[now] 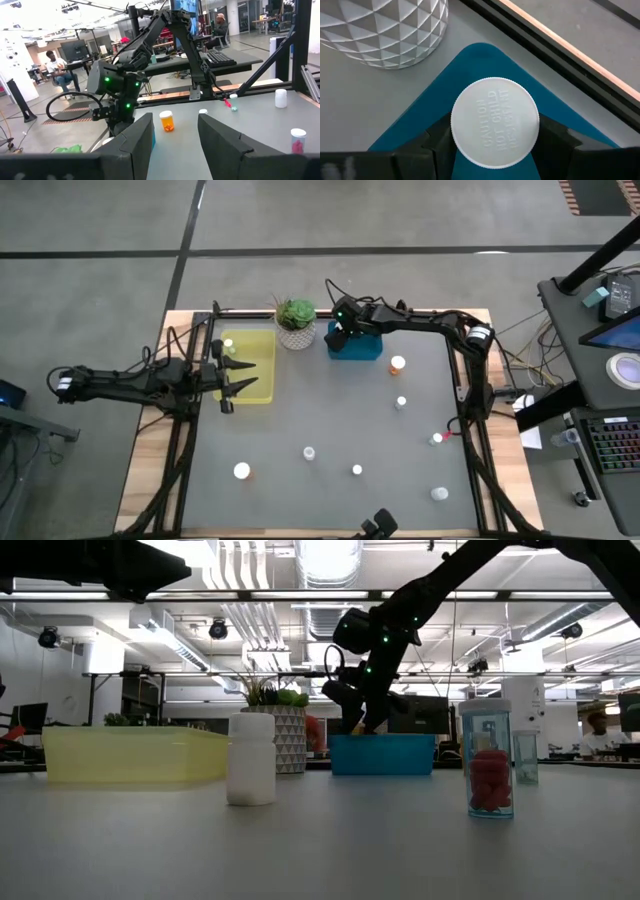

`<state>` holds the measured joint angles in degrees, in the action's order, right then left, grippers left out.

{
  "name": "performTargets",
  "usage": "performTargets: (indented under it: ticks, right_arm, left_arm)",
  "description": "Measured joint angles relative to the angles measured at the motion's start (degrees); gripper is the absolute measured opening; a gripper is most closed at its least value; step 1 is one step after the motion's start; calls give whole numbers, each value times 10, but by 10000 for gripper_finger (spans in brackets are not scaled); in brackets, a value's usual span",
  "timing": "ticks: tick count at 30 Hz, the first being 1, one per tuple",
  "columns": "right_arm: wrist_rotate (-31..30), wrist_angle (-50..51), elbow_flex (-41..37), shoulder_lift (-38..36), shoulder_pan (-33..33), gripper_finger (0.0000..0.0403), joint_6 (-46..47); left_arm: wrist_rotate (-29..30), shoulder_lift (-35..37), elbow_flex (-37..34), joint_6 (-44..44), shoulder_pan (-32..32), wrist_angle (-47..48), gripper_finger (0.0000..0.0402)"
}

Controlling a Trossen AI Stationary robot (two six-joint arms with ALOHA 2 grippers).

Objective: Pick and place medicine bottles into bin by pill shape (circle, oval)
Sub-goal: Put the orange capsule bottle into the blue bin

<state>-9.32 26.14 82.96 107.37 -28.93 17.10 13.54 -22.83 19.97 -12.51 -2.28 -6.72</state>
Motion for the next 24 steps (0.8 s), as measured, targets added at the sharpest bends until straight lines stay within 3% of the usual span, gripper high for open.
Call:
performTargets:
  ticks: [24]
  right_arm:
    - [-15, 1, -6, 0, 0, 207, 3]
  left_arm:
    - [0, 0, 0, 0, 0, -1, 142]
